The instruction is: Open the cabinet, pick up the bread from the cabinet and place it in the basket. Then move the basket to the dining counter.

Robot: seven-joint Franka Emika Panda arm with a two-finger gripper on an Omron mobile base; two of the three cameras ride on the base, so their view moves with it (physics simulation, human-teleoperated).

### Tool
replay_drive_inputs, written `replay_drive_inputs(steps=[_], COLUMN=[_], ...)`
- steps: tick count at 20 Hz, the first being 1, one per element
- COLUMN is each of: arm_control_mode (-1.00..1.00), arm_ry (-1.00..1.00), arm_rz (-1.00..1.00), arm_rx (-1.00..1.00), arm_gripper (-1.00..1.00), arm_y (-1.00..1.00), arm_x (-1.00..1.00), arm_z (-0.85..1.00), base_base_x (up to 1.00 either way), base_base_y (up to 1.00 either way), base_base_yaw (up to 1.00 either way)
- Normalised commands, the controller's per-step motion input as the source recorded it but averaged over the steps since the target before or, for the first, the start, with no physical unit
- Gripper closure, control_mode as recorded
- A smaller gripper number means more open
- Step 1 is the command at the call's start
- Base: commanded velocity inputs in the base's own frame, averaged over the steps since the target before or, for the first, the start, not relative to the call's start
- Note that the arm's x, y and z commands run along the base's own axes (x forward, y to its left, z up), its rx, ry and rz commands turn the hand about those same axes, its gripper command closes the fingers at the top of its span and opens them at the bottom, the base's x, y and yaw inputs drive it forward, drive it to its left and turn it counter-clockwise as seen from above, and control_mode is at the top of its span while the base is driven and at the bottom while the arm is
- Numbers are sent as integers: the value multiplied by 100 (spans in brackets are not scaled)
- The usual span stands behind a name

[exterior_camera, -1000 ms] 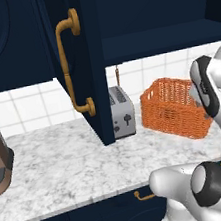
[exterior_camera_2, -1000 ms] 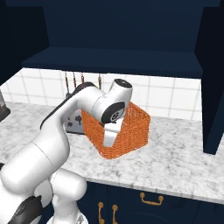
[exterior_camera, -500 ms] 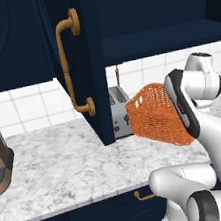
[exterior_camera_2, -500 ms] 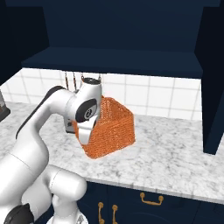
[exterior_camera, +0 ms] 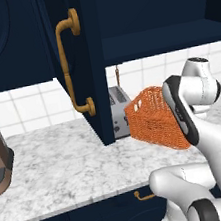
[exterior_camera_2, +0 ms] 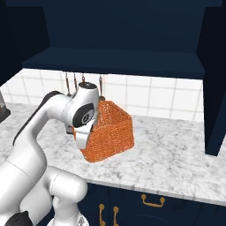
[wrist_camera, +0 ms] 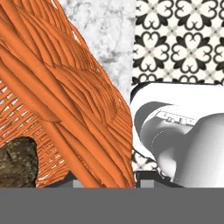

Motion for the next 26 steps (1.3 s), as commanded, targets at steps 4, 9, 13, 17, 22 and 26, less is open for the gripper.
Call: replay_drive_inputs(steps=[4,9,13,17,22,26], arm_control_mode=[100,100,100,100,100,100], arm_ry=[0,0,0,0,0,0], arm_rz=[0,0,0,0,0,0], arm_rx=[0,0,0,0,0,0], arm_gripper=[100,100,100,100,100,100], arm_y=[0,0,0,0,0,0], arm_x=[0,0,0,0,0,0], arm_z=[0,0,0,0,0,0], base_base_x=[-64,-84,-100,-96,-44,0], base_base_y=[0,0,3,40,18,0], base_base_yaw=[0,0,0,2,-69,-100])
